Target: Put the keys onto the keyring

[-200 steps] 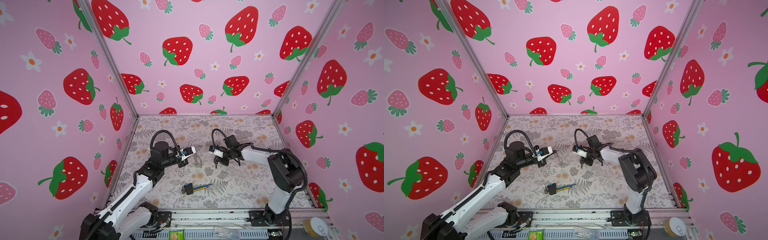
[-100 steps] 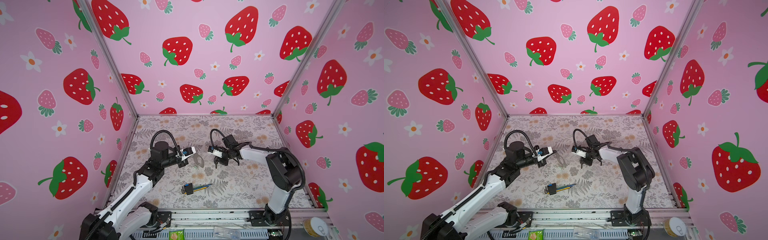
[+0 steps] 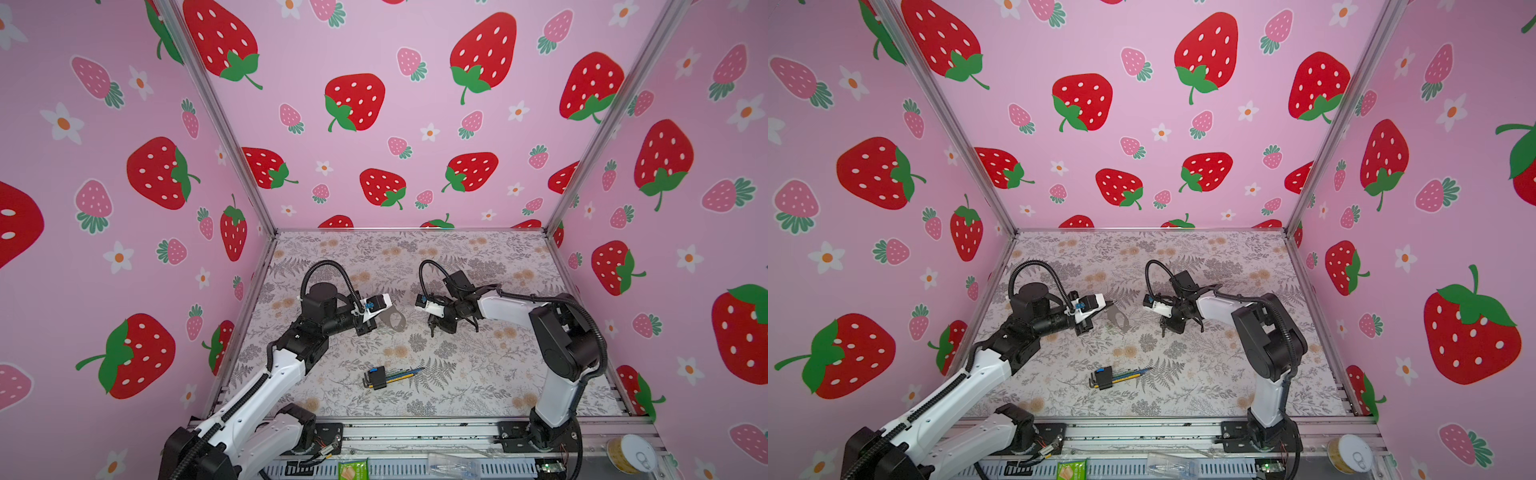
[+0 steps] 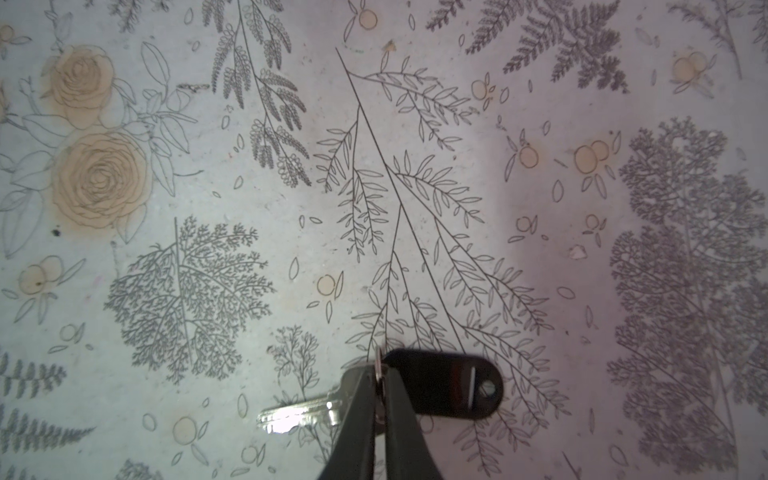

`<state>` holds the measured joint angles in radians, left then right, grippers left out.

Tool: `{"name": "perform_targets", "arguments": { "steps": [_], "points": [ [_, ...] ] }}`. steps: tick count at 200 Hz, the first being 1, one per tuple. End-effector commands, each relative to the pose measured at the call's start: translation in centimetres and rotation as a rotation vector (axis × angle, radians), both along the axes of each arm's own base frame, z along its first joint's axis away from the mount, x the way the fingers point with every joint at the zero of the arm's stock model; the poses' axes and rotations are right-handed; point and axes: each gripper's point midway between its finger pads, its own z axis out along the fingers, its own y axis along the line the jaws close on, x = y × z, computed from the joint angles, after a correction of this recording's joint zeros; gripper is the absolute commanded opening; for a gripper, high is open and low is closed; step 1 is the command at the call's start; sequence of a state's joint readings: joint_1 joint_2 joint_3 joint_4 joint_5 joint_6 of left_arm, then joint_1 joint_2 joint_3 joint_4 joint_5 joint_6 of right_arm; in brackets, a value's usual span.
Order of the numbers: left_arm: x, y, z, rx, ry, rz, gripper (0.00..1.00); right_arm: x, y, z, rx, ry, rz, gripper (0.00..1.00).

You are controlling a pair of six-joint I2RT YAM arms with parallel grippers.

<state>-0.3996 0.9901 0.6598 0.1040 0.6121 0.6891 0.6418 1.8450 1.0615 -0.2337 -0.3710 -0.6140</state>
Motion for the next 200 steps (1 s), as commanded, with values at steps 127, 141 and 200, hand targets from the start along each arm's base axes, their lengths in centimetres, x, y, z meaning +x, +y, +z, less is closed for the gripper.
{"name": "perform_targets", "arguments": {
  "steps": [127, 141, 200],
  "points": [
    [-1.0, -0.4, 1.1, 0.013, -0.050, -0.061, 0.00, -1.2, 0.3, 8.2, 0.190, -0.181, 0.041, 0.00],
    [-1.3, -0.6, 1.3, 0.015, -0.061, -0.085, 0.00, -2.0, -0.1, 10.6, 0.257, -0.263, 0.050, 0.00],
    [-2.7, -2.5, 1.4, 0.084, -0.089, -0.203, 0.00, -4.9, -2.2, 17.3, 0.440, -0.560, 0.086, 0.00]
  ]
}}
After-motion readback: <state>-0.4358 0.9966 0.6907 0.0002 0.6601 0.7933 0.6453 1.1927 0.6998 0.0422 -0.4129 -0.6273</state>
